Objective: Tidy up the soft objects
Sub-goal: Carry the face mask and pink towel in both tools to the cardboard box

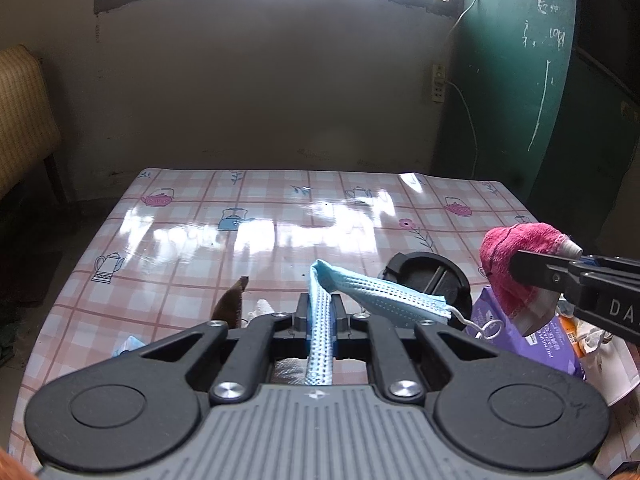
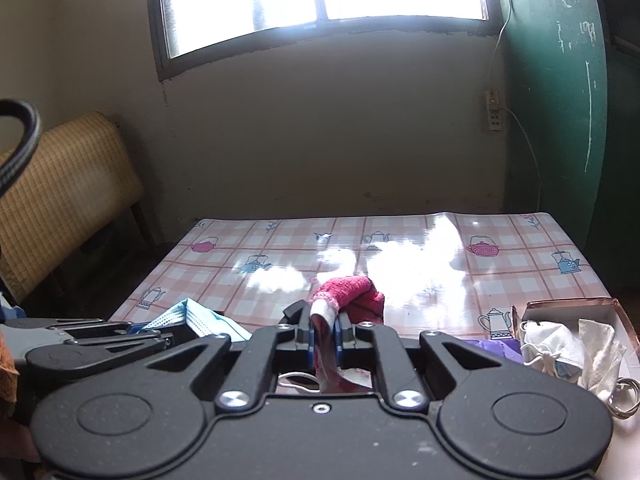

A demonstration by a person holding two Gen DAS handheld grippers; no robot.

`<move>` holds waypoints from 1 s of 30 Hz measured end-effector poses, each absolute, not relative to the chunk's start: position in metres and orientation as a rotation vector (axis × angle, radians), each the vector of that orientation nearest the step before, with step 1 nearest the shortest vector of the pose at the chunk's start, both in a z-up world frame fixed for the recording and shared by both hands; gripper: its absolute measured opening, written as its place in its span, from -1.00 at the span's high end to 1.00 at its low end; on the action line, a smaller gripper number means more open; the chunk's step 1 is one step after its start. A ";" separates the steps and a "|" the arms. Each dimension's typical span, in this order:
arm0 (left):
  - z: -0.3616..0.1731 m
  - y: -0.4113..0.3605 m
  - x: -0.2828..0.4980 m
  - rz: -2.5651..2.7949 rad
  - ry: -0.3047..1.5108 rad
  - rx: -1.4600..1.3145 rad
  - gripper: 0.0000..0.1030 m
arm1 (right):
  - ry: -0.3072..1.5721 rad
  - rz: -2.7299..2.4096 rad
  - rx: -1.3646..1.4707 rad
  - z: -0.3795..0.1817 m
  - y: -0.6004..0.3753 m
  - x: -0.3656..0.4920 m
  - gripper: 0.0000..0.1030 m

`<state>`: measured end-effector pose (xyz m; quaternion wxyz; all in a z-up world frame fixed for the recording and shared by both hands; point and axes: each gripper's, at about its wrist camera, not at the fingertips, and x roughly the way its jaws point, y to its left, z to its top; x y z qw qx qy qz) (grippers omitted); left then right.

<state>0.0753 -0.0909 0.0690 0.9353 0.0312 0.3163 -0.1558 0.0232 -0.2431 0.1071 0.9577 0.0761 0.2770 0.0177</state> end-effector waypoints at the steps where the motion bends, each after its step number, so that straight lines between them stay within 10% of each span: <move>1: 0.069 -0.092 0.075 -0.321 0.647 0.065 0.76 | 0.562 0.033 0.157 0.107 -0.245 0.023 0.77; 30: 0.070 -0.143 0.074 -0.417 0.637 0.103 0.76 | 0.545 -0.053 0.194 0.110 -0.294 0.013 0.77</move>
